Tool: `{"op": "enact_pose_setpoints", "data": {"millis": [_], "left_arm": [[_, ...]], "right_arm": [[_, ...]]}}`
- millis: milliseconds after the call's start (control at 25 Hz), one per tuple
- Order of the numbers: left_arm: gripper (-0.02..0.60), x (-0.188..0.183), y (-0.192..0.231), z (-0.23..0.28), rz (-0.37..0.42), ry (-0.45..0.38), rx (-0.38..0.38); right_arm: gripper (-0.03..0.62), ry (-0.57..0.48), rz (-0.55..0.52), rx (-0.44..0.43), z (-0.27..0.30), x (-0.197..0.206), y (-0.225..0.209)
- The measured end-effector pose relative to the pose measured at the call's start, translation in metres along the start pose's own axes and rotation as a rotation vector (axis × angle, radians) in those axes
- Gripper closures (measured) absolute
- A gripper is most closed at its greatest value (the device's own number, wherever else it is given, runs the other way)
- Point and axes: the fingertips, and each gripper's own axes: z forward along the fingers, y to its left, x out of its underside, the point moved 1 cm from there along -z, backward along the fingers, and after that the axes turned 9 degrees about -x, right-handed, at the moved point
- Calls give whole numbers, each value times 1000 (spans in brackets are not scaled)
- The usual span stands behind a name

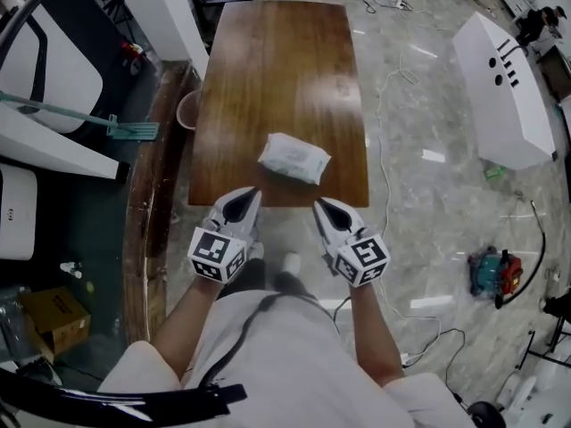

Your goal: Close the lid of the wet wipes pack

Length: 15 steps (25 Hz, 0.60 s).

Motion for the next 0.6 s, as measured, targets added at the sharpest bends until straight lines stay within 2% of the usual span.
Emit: {"op": "enact_pose_setpoints", "data": {"millis": [240, 600], "left_arm": [[578, 4, 16, 12, 7, 22, 68], [578, 26, 43, 50, -9, 84, 112]], "right_arm": [[585, -4, 5, 72, 18, 1, -10], [585, 38, -56, 163, 47, 3, -49]]}}
